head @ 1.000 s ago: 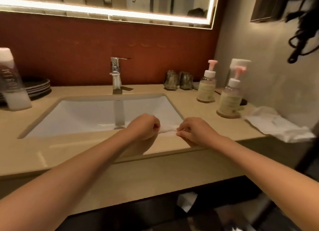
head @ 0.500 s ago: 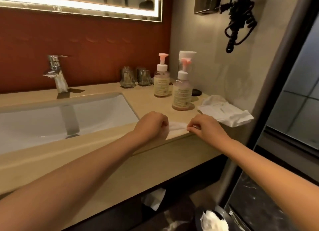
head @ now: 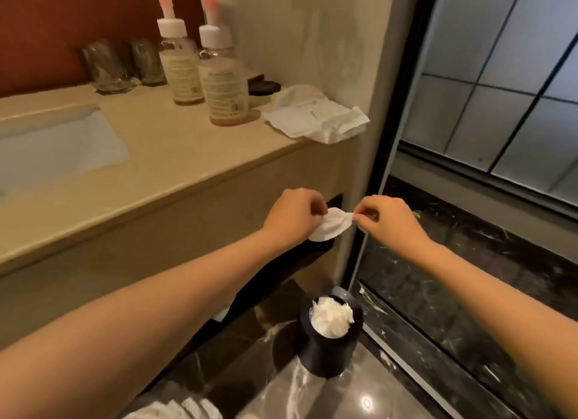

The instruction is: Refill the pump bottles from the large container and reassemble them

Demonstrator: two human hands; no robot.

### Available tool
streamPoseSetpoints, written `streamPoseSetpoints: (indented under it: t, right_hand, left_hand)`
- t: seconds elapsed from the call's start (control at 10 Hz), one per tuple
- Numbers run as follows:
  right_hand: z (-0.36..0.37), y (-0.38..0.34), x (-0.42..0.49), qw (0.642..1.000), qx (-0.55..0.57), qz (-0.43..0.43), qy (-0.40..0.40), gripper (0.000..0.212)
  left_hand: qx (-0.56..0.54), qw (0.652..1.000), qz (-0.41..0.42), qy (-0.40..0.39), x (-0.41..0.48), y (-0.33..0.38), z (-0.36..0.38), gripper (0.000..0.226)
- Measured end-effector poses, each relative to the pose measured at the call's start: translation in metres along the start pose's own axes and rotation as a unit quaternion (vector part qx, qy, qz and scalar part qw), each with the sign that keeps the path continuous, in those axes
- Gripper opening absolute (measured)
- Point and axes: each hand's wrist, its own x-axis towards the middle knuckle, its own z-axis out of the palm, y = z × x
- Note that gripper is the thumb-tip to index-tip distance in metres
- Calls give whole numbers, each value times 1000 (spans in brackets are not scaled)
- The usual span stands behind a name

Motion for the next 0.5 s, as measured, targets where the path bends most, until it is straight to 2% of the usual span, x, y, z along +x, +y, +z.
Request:
streamPoseSetpoints:
  t: [0.3,0.4,0.5]
  right_hand:
    - [69,78,-6,990,67,101,-68,8]
    - [90,96,-6,984,42,125,-120,20]
    - [103,105,-3,982,5,119,-147,31]
  left_hand:
    - [-52,988,-139,-52,27,-50,96,10]
    - [-48,983,-156,-86,27,-66,109,16]
    - [-52,980,-171,-88,28,-78,107,20]
